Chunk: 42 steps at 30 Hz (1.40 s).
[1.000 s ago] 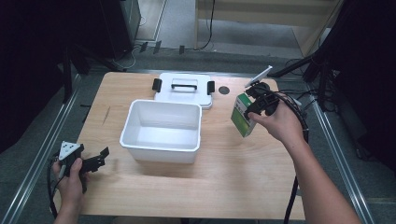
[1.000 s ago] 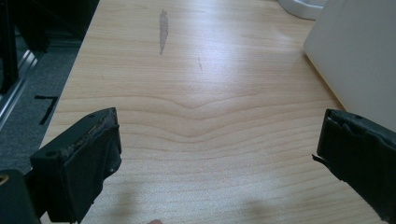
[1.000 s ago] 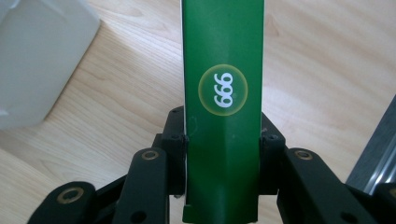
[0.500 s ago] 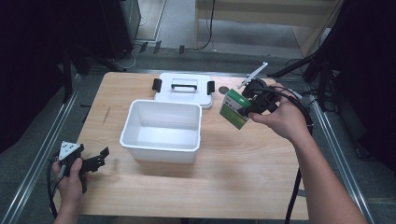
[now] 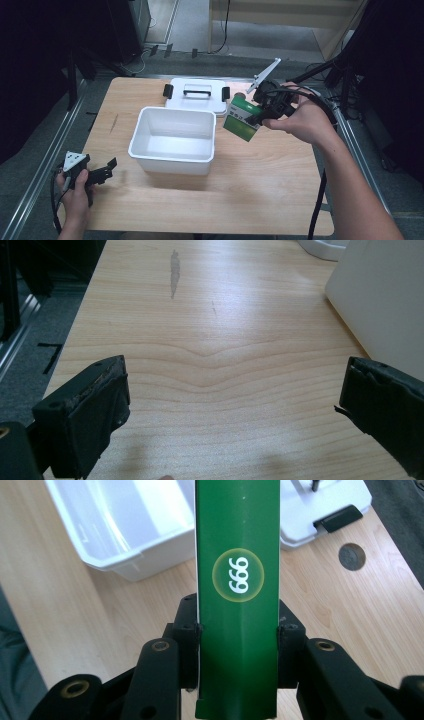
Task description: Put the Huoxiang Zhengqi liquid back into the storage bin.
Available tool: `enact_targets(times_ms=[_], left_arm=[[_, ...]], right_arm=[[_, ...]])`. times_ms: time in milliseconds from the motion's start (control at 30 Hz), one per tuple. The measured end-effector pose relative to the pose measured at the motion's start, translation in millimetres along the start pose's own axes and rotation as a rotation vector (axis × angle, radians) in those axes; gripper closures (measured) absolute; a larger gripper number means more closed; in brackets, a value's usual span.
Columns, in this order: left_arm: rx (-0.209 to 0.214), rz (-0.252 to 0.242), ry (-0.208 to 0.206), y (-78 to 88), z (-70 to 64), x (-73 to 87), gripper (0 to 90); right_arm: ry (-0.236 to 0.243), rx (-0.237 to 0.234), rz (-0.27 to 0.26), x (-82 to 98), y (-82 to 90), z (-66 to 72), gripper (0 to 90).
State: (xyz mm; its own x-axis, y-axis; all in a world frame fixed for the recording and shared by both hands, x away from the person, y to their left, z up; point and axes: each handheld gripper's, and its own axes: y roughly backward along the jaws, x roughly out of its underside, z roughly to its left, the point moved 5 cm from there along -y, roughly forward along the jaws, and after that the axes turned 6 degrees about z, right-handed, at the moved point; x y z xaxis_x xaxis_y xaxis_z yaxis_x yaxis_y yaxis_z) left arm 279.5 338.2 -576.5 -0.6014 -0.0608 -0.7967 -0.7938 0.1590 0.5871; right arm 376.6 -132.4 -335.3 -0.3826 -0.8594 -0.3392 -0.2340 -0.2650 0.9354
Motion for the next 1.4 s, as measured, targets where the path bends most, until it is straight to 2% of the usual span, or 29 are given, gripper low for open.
enact_targets(times_ms=[133, 233, 333, 467, 733, 867, 1033, 1200, 1400], left_arm=[[0.0, 0.0, 0.0, 0.0, 0.0, 0.0, 0.2], [0.001, 0.0, 0.0, 0.0, 0.0, 0.0, 0.2], [0.001, 0.001, -0.001, -0.1, 0.0, 0.0, 0.2], [0.001, 0.001, -0.002, 0.1, -0.1, 0.0, 0.2], [0.003, 0.003, 0.0, 0.3, 0.2, 0.2, 0.2], [0.004, 0.002, 0.0, 0.3, 0.1, 0.2, 0.2], [0.005, 0.002, 0.0, 0.3, 0.0, 0.2, 0.2], [0.005, 0.002, -0.001, 0.2, -0.1, 0.2, 0.2], [0.005, 0.002, -0.002, 0.4, -0.1, 0.2, 0.2]], right_arm=[[0.026, -0.009, -0.015, -11.9, 7.0, 6.5, 65.4], [0.053, -0.042, -0.018, -23.6, 10.3, 15.3, 65.4], [0.063, -0.05, -0.015, -29.7, 10.6, 19.1, 65.4], [0.114, -0.065, -0.006, -45.6, 9.1, 27.4, 65.4], [0.176, -0.082, -0.01, -65.1, 6.0, 39.1, 65.3], [0.205, -0.11, -0.004, -74.2, -1.4, 44.2, 65.3], [0.223, -0.116, 0.002, -80.2, -5.4, 46.7, 65.3], [0.27, -0.132, 0.012, -86.2, -10.4, 50.8, 65.2], [0.302, -0.146, 0.011, -91.9, -13.8, 54.6, 65.1]])
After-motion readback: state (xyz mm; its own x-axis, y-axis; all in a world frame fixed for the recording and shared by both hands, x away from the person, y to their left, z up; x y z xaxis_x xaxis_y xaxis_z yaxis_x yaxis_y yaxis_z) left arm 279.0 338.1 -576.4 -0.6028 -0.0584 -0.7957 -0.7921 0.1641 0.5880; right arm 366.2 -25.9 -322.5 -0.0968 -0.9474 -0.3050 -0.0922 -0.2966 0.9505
